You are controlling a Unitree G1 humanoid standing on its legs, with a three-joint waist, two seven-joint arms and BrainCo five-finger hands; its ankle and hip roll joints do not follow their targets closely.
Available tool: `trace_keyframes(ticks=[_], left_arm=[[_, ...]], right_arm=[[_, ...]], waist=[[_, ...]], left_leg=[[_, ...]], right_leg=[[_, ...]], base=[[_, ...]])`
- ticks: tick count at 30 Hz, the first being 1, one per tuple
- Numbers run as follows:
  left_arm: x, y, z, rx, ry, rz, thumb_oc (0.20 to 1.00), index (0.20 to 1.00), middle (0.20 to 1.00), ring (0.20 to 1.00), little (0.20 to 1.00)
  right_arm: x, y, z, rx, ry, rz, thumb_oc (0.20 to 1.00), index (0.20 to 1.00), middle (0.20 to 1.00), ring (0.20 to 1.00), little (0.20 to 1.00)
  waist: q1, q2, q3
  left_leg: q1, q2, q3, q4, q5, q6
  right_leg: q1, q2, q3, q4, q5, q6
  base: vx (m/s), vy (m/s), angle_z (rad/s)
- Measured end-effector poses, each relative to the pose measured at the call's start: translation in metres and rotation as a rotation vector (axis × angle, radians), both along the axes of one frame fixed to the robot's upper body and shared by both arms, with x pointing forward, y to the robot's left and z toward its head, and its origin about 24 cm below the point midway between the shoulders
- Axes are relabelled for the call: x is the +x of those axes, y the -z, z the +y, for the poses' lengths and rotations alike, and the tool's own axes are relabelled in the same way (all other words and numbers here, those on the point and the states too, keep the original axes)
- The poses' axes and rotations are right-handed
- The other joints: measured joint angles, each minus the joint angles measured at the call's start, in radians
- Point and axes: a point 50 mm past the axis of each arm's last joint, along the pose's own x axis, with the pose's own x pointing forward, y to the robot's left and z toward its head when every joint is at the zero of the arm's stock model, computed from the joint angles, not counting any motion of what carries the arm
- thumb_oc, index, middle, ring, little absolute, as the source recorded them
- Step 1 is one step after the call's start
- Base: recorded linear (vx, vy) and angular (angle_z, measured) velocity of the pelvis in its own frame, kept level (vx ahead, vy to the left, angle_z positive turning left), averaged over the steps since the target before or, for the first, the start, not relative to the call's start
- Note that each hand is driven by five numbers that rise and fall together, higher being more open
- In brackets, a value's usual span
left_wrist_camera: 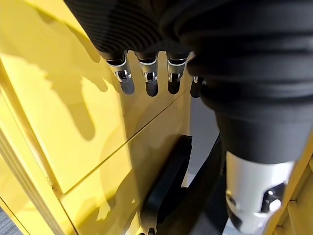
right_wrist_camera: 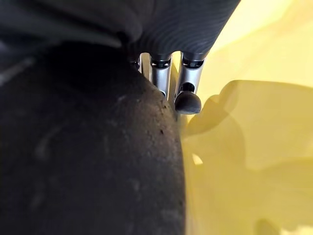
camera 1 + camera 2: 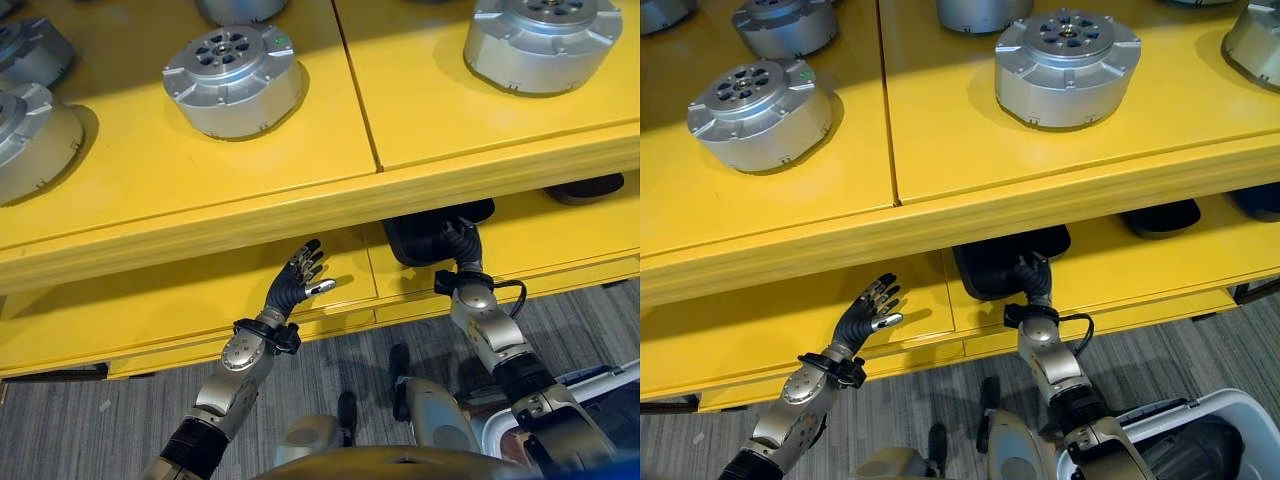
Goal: Move parts from the plastic box to the shelf.
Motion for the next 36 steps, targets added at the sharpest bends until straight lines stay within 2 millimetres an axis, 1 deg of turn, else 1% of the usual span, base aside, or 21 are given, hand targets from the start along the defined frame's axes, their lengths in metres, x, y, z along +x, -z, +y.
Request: trace_keyframes(ticks=[3, 5, 6, 8, 11, 14, 16, 17, 19, 21, 22, 24, 25, 26, 27, 28, 29, 30, 31, 33, 36], left_arm=[[0.003, -0.003, -0.006, -0.025, 0.009, -0.011, 1.000, 1.000, 1.000, 1.000, 1.000], [0.007, -0.006, -0.011, -0.033, 0.028, -0.024, 1.000, 1.000, 1.000, 1.000, 1.000], [0.008, -0.007, -0.012, -0.035, 0.031, -0.028, 1.000, 1.000, 1.000, 1.000, 1.000], [0.002, 0.002, -0.012, -0.028, 0.030, 0.009, 1.000, 1.000, 1.000, 1.000, 1.000], [0.008, 0.006, -0.023, -0.015, 0.059, 0.026, 1.000, 1.000, 1.000, 1.000, 1.000], [0.013, 0.001, -0.021, -0.016, 0.033, 0.001, 1.000, 1.000, 1.000, 1.000, 1.000], [0.015, -0.001, -0.021, -0.013, 0.021, -0.001, 1.000, 1.000, 1.000, 1.000, 1.000], [0.016, -0.002, -0.016, -0.005, 0.009, -0.002, 1.000, 1.000, 1.000, 1.000, 1.000], [0.014, 0.001, -0.006, 0.019, -0.018, 0.015, 1.000, 1.000, 1.000, 1.000, 1.000], [0.010, 0.006, -0.001, 0.068, 0.005, 0.036, 1.000, 1.000, 1.000, 1.000, 1.000], [0.008, 0.008, 0.000, 0.070, 0.005, 0.046, 1.000, 1.000, 1.000, 1.000, 1.000], [-0.003, 0.020, 0.003, 0.078, 0.003, 0.099, 1.000, 1.000, 1.000, 1.000, 1.000], [-0.010, 0.025, 0.007, 0.080, -0.012, 0.121, 1.000, 1.000, 1.000, 1.000, 1.000], [-0.015, 0.029, 0.013, 0.086, -0.034, 0.140, 1.000, 1.000, 1.000, 1.000, 1.000], [-0.015, 0.032, 0.016, 0.090, -0.049, 0.145, 1.000, 1.000, 1.000, 1.000, 1.000], [-0.011, 0.030, 0.013, 0.083, -0.045, 0.133, 1.000, 1.000, 1.000, 1.000, 1.000], [0.000, 0.020, 0.007, 0.071, -0.027, 0.092, 1.000, 1.000, 1.000, 1.000, 1.000], [0.009, 0.008, 0.004, 0.069, -0.012, 0.041, 1.000, 1.000, 1.000, 1.000, 1.000], [0.015, 0.000, 0.003, 0.062, -0.010, 0.011, 1.000, 1.000, 1.000, 1.000, 1.000], [0.016, -0.001, 0.008, 0.039, -0.036, 0.014, 1.000, 1.000, 1.000, 1.000, 1.000], [0.017, -0.002, 0.004, -0.018, -0.045, 0.033, 1.000, 1.000, 1.000, 1.000, 1.000]], right_arm=[[-0.002, 0.002, -0.005, -0.013, 0.013, 0.007, 0.200, 0.200, 0.200, 0.200, 0.200], [-0.003, 0.003, -0.010, -0.022, 0.031, 0.013, 0.200, 0.200, 0.200, 0.200, 0.200], [-0.003, 0.003, -0.010, -0.024, 0.035, 0.020, 0.200, 0.200, 0.200, 0.200, 0.200], [0.002, -0.003, -0.003, -0.022, 0.003, -0.001, 0.200, 0.200, 0.200, 0.200, 0.200], [0.014, -0.015, -0.002, -0.035, -0.025, -0.018, 0.200, 0.200, 0.200, 0.200, 0.200], [0.024, -0.028, -0.009, -0.079, -0.028, -0.033, 0.200, 0.200, 0.200, 0.200, 0.200], [0.026, -0.031, -0.018, -0.104, -0.010, -0.025, 0.200, 0.200, 0.200, 0.200, 0.200], [0.024, -0.026, -0.017, -0.089, -0.003, -0.011, 0.200, 0.200, 0.200, 0.200, 0.200], [0.013, -0.006, -0.015, -0.037, 0.007, 0.056, 0.200, 0.200, 0.200, 0.200, 0.200], [0.006, 0.007, -0.011, 0.007, 0.028, 0.098, 0.200, 0.200, 0.200, 0.200, 0.200], [0.004, 0.011, -0.009, 0.013, 0.029, 0.110, 0.200, 0.200, 0.200, 0.200, 0.200], [-0.007, 0.024, -0.006, 0.039, 0.051, 0.149, 0.200, 0.200, 0.200, 0.200, 0.200], [-0.008, 0.026, -0.003, 0.049, 0.047, 0.154, 0.200, 0.200, 0.200, 0.200, 0.200], [-0.009, 0.028, 0.005, 0.067, 0.041, 0.158, 0.200, 0.200, 0.200, 0.200, 0.200], [-0.008, 0.027, 0.015, 0.089, 0.039, 0.154, 0.200, 0.200, 0.200, 0.200, 0.200], [-0.006, 0.024, 0.016, 0.078, 0.039, 0.142, 0.200, 0.200, 0.200, 0.200, 0.200], [-0.006, 0.022, 0.008, 0.050, 0.051, 0.133, 0.200, 0.200, 0.200, 0.200, 0.200], [-0.005, 0.019, 0.001, 0.033, 0.060, 0.126, 0.200, 0.200, 0.200, 0.200, 0.200], [-0.002, 0.014, -0.004, 0.017, 0.064, 0.110, 0.200, 0.200, 0.200, 0.200, 0.200], [0.012, -0.001, -0.001, 0.006, 0.054, 0.069, 0.200, 0.200, 0.200, 0.200, 0.200], [0.025, -0.021, 0.002, 0.009, 0.062, 0.005, 0.200, 0.200, 0.200, 0.200, 0.200]], waist=[[-0.024, 0.007, 0.004], [-0.063, 0.005, 0.015], [-0.061, -0.003, 0.013], [-0.041, -0.003, 0.013], [-0.043, -0.012, 0.022], [-0.035, -0.024, 0.030], [-0.038, 0.009, 0.034], [-0.020, -0.015, 0.048], [-0.002, -0.055, 0.047], [-0.001, -0.089, 0.043], [-0.004, -0.093, 0.044], [0.004, -0.108, 0.044], [0.023, -0.113, 0.040], [0.031, -0.130, 0.039], [0.046, -0.122, 0.041], [0.031, -0.084, 0.044], [0.021, -0.048, 0.045], [0.025, -0.044, 0.042], [0.045, -0.050, 0.046], [0.071, -0.054, 0.048], [0.057, -0.034, 0.077]], left_leg=[[-0.022, 0.023, 0.077, 0.035, -0.020, 0.006], [-0.083, 0.127, 0.254, 0.233, -0.062, -0.038], [-0.086, 0.173, 0.260, 0.285, -0.069, -0.053], [-0.038, 0.250, 0.215, 0.251, -0.054, -0.074], [-0.025, 0.314, 0.038, 0.147, 0.004, -0.120], [-0.069, 0.291, 0.016, 0.130, -0.004, -0.104], [-0.084, 0.268, 0.046, 0.149, -0.041, -0.065], [-0.075, 0.264, 0.076, 0.170, -0.052, -0.124], [-0.082, 0.225, 0.085, 0.194, -0.064, -0.132], [-0.101, 0.155, 0.091, 0.235, -0.066, -0.111], [-0.101, 0.136, 0.094, 0.244, -0.070, -0.120], [-0.103, 0.077, 0.106, 0.307, -0.113, -0.075], [-0.108, 0.066, 0.134, 0.320, -0.111, -0.070], [-0.110, 0.060, 0.155, 0.322, -0.114, -0.066], [-0.131, 0.080, 0.180, 0.333, -0.113, -0.049], [-0.163, 0.124, 0.165, 0.333, -0.101, -0.035], [-0.205, 0.152, 0.111, 0.334, -0.077, -0.039], [-0.229, 0.155, 0.077, 0.303, -0.034, -0.050], [-0.231, 0.150, 0.066, 0.272, -0.012, -0.059], [-0.237, 0.134, 0.094, 0.264, -0.005, -0.063], [-0.238, 0.130, 0.101, 0.229, 0.027, -0.069]], right_leg=[[-0.005, -0.039, -0.059, 0.034, -0.017, -0.052], [0.012, -0.083, -0.129, 0.040, -0.037, -0.090], [0.012, -0.089, -0.125, 0.044, -0.038, -0.078], [-0.019, -0.093, -0.079, 0.065, -0.049, -0.064], [-0.078, -0.130, 0.075, 0.071, -0.007, 0.005], [-0.130, -0.193, 0.163, 0.053, 0.028, 0.049], [-0.126, -0.209, 0.164, 0.022, 0.062, 0.092], [-0.116, -0.232, 0.176, 0.015, 0.070, 0.104], [-0.112, -0.229, 0.168, 0.121, 0.038, 0.118], [-0.038, -0.298, 0.136, 0.026, 0.056, 0.153], [-0.011, -0.320, 0.138, -0.006, 0.073, 0.150], [0.081, -0.382, 0.108, -0.159, 0.111, 0.120], [0.086, -0.388, 0.070, -0.192, 0.127, 0.036], [0.079, -0.398, 0.042, -0.190, 0.194, -0.021], [0.047, -0.374, 0.019, -0.199, 0.447, 0.074], [0.013, -0.336, 0.043, -0.101, 0.371, 0.134], [-0.047, -0.269, 0.074, 0.148, 0.115, 0.148], [-0.074, -0.218, 0.074, 0.288, 0.006, 0.127], [-0.053, -0.184, 0.057, 0.285, -0.058, 0.092], [0.017, -0.185, 0.033, 0.130, -0.089, 0.102], [0.009, -0.178, 0.033, 0.106, -0.068, 0.112]], base=[[-0.09, 0.066, 0.62], [-0.13, 0.223, 1.03], [-0.08, 0.356, 0.56], [-0.06, 0.424, -0.27], [-0.15, 0.642, -0.32], [-0.10, 0.353, -0.42], [-0.11, 0.318, -0.52], [-0.11, 0.357, -0.61], [-0.06, 0.222, -0.15], [-0.03, 0.176, 0.21], [-0.03, 0.152, 0.11], [-0.13, 0.185, -0.03], [-0.24, 0.190, -0.43], [-0.36, 0.097, -0.62], [-0.38, 0.031, -0.26], [-0.38, -0.097, 0.34], [-0.19, -0.155, 0.97], [-0.17, -0.170, 0.92], [-0.16, -0.113, 0.36], [-0.17, -0.079, -0.27], [-0.07, -0.046, -0.10]])
